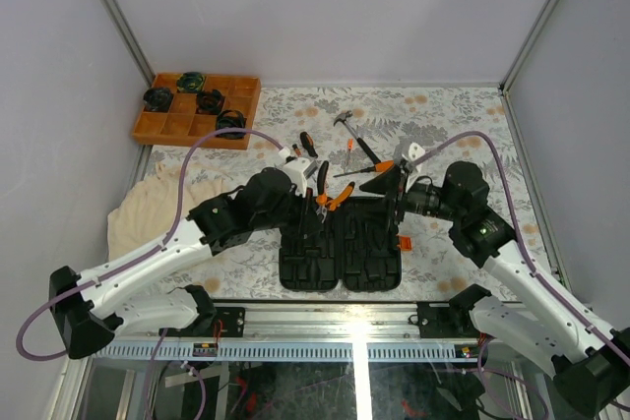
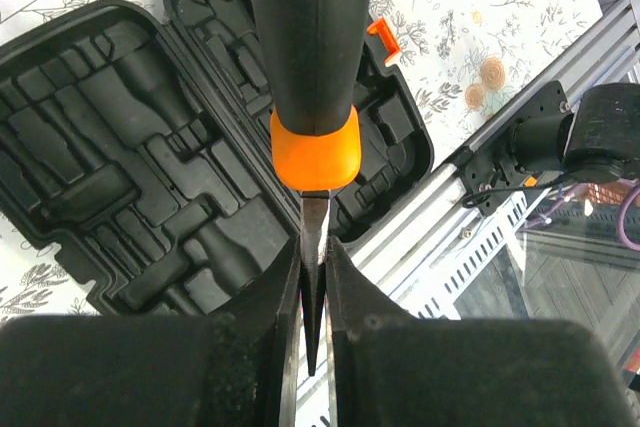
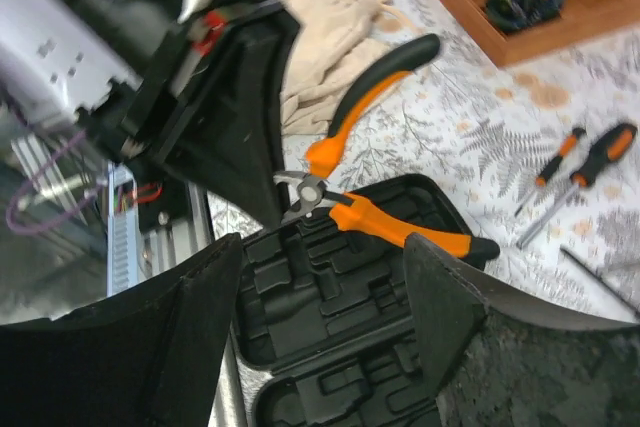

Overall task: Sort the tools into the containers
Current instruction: Pick up the pliers at the center of the board.

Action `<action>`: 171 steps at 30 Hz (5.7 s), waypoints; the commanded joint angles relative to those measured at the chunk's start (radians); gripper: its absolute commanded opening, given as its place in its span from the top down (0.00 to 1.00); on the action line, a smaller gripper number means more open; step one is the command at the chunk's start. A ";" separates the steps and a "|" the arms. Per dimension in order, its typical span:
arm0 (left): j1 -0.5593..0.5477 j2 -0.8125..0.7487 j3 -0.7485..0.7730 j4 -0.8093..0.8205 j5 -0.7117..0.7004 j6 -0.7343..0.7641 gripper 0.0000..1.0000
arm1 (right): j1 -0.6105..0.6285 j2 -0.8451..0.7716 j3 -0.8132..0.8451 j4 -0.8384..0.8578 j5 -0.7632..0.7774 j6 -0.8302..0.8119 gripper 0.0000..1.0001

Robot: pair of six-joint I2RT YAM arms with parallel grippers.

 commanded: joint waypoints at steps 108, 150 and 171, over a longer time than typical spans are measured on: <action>0.007 -0.032 0.046 0.408 -0.360 -0.130 0.49 | 0.432 0.143 -0.032 0.373 0.640 0.815 1.00; 0.011 -0.109 -0.022 0.269 -0.282 -0.162 1.00 | 0.442 0.061 0.001 0.093 0.801 0.363 0.01; 0.011 -0.074 -0.026 0.304 -0.243 -0.173 1.00 | 0.443 0.246 0.027 0.195 0.733 0.438 0.16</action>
